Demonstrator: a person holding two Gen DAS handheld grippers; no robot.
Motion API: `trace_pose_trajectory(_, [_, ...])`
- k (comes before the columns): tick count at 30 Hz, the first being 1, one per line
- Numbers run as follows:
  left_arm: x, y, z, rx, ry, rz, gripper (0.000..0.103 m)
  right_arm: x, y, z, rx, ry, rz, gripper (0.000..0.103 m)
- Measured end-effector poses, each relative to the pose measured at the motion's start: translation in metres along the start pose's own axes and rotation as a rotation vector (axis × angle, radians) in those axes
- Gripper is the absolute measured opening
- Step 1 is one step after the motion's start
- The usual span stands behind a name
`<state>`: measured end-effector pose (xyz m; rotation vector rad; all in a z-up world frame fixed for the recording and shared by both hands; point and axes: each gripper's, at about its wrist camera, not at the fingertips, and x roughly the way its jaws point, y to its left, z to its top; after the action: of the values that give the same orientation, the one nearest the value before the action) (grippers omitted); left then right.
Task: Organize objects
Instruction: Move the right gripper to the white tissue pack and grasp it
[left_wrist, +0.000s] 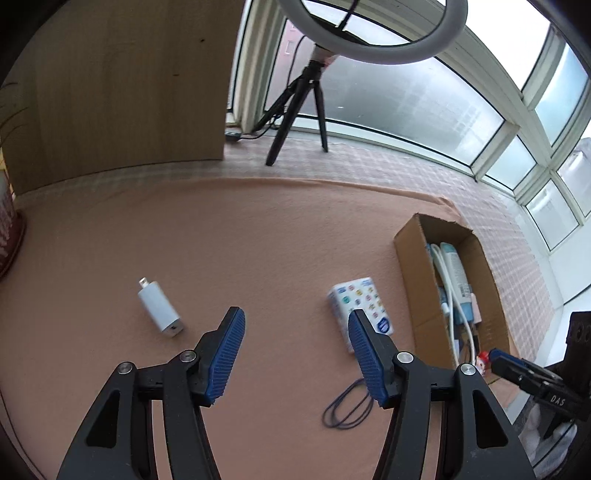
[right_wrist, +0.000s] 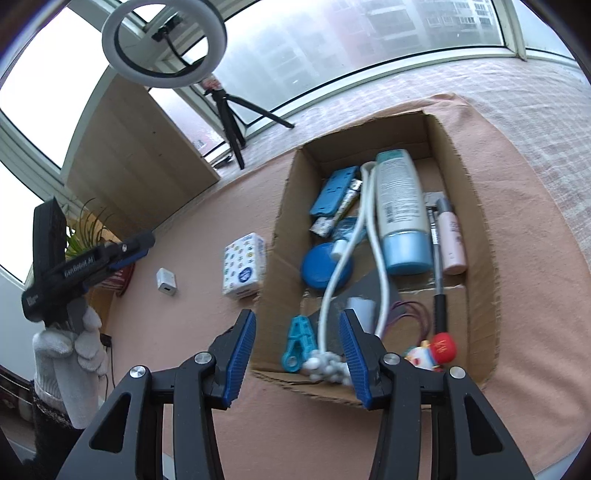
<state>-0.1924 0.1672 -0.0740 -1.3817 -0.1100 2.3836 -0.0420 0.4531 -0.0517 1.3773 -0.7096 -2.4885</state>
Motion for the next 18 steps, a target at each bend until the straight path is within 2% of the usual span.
trace_pose_trajectory(5, [-0.011,0.049,-0.033,-0.016,0.038,0.028,0.062,0.004,0.033,-0.016,-0.001,0.001,0.011,0.043])
trace_pose_trajectory(9, [-0.01,0.079,-0.055,-0.024,0.075,0.013,0.062,0.016,0.062,-0.03,-0.03,0.026,-0.006,0.043])
trace_pose_trajectory(18, [-0.005,0.123,-0.069,-0.044,0.113,-0.024,0.062,0.056,0.107,-0.061,-0.04,0.088,-0.058,0.043])
